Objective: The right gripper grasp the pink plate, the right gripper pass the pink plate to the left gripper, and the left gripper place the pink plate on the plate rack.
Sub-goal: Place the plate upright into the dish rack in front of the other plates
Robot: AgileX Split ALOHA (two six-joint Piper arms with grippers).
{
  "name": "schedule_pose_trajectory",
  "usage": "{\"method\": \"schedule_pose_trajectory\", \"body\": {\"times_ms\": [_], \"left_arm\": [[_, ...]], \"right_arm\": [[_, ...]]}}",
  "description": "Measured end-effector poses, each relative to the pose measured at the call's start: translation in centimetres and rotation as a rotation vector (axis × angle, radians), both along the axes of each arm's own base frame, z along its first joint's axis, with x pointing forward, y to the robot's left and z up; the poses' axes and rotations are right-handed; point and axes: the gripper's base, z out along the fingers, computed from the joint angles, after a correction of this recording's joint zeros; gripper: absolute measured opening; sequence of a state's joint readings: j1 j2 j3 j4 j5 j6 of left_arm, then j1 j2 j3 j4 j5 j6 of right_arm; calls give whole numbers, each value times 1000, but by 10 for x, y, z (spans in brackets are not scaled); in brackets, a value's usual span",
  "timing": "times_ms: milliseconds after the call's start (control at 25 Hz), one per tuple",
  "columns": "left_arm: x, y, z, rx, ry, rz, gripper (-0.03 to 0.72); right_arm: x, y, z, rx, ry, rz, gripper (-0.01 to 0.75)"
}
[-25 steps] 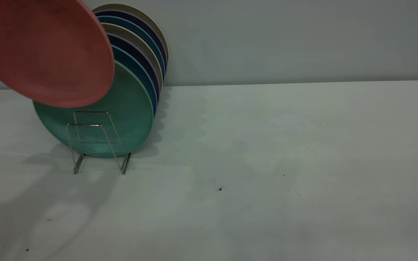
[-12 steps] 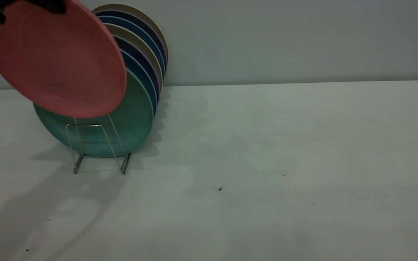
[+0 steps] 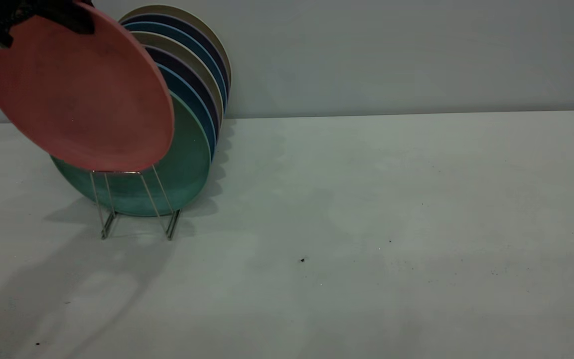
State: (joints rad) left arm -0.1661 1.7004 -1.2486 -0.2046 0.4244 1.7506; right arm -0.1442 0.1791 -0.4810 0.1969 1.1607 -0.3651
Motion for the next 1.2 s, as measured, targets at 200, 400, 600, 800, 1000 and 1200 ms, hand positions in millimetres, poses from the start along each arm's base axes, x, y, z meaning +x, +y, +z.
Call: {"method": "schedule_pose_trajectory", "body": {"times_ms": [200, 400, 600, 800, 1000, 1200], "left_arm": [[2, -2, -7, -17, 19, 2, 70], [7, -2, -21, -13, 43, 5, 70], [11, -3, -31, -11, 61, 8, 70], [13, -3, -38, -8, 77, 8, 73], [15, -4, -45, -6, 96, 10, 74], [16, -4, -53, -15, 127, 28, 80]], "right_arm": [[0, 0, 0, 0, -3, -1, 403], [0, 0, 0, 0, -3, -1, 403], [0, 0, 0, 0, -5, -2, 403], [0, 0, 0, 2, -5, -4, 403], [0, 0, 0, 4, -5, -6, 403], [0, 0, 0, 4, -5, -6, 403]]}}
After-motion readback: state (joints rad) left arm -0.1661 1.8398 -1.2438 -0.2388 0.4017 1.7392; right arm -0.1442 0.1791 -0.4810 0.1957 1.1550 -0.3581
